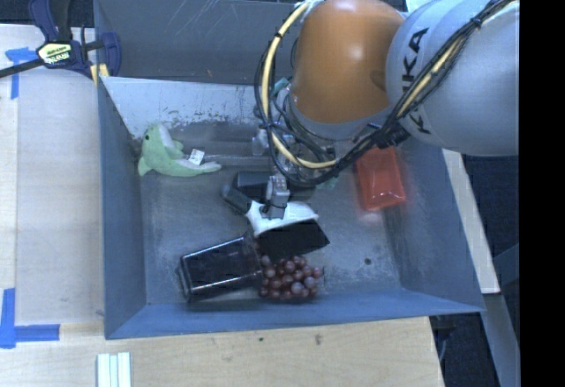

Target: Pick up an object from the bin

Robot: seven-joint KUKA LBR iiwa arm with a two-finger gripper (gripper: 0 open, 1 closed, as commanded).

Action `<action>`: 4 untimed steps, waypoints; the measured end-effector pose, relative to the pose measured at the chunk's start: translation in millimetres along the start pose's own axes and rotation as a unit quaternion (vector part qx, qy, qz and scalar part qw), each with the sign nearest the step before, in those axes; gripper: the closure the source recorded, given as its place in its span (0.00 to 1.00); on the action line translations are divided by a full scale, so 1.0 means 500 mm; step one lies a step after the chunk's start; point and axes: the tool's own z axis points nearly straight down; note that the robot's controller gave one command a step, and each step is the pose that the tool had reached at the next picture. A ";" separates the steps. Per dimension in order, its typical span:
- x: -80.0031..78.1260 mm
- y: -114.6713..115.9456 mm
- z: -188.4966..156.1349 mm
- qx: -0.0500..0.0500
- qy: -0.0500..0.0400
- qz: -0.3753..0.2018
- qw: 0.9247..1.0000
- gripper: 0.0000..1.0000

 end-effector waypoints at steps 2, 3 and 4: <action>-0.003 -0.016 0.084 -0.001 -0.006 -0.019 1.000 0.00; -0.008 -0.048 0.171 -0.001 -0.003 0.018 1.000 0.00; -0.037 -0.076 0.232 -0.005 -0.016 0.070 0.997 0.00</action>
Offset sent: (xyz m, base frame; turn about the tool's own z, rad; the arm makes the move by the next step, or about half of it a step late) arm -0.0025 -0.0181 -0.0993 -0.0800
